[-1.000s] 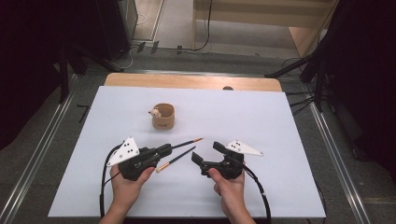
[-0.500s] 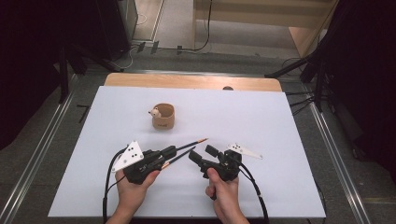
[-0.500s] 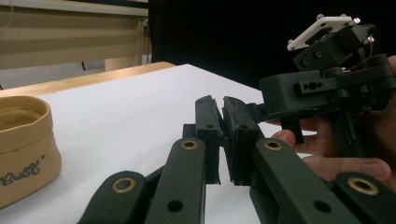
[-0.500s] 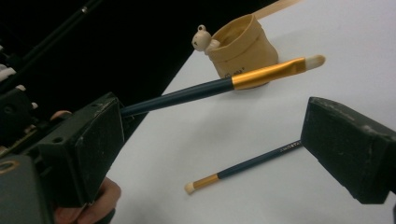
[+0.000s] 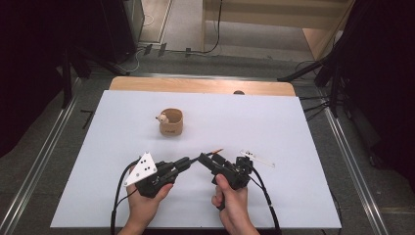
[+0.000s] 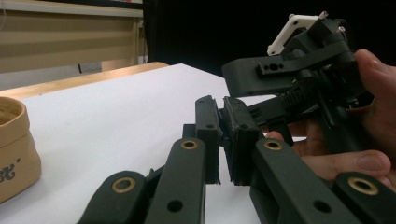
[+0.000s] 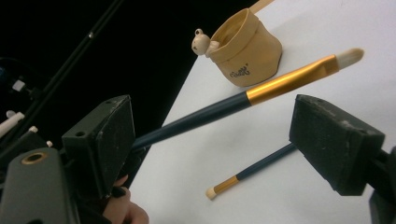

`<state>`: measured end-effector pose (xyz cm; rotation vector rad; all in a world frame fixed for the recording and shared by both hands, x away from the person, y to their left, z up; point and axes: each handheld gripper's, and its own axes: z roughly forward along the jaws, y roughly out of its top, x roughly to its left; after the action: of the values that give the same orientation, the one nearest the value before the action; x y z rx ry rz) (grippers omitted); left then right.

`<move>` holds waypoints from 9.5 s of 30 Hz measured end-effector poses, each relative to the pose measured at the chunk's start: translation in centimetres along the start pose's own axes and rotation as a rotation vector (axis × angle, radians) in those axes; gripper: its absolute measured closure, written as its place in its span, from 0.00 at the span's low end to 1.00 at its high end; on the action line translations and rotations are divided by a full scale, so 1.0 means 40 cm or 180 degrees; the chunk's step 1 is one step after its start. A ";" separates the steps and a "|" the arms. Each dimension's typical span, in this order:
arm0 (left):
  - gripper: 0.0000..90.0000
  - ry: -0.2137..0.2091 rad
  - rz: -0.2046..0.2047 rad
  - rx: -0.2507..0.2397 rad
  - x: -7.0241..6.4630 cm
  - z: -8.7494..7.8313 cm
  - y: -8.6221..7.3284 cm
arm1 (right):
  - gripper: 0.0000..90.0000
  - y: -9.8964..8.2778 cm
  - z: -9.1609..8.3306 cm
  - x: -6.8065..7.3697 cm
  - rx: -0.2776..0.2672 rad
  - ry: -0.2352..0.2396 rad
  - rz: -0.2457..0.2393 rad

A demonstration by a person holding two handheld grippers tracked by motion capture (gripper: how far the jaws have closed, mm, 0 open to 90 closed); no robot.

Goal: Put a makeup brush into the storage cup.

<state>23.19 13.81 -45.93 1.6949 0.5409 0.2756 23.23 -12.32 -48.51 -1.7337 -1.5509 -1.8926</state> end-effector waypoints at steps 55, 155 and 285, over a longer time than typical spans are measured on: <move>0.57 -0.0385 -0.0210 0.0541 -0.013 0.058 -0.019 | 0.94 -0.003 -0.032 0.116 -0.0050 -0.0169 -0.1933; 0.93 0.0393 -0.0160 0.0143 0.163 0.026 0.131 | 0.00 0.074 -0.412 -0.171 -0.0135 -0.1118 -0.2601; 0.00 0.0896 -0.0358 0.0327 0.234 0.093 0.092 | 0.00 0.064 -0.399 -0.190 -0.0025 -0.1157 -0.2596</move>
<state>33.73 14.85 -44.18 1.7281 0.8686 0.4142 17.04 -29.01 -50.01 -1.6476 -2.7078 -1.9131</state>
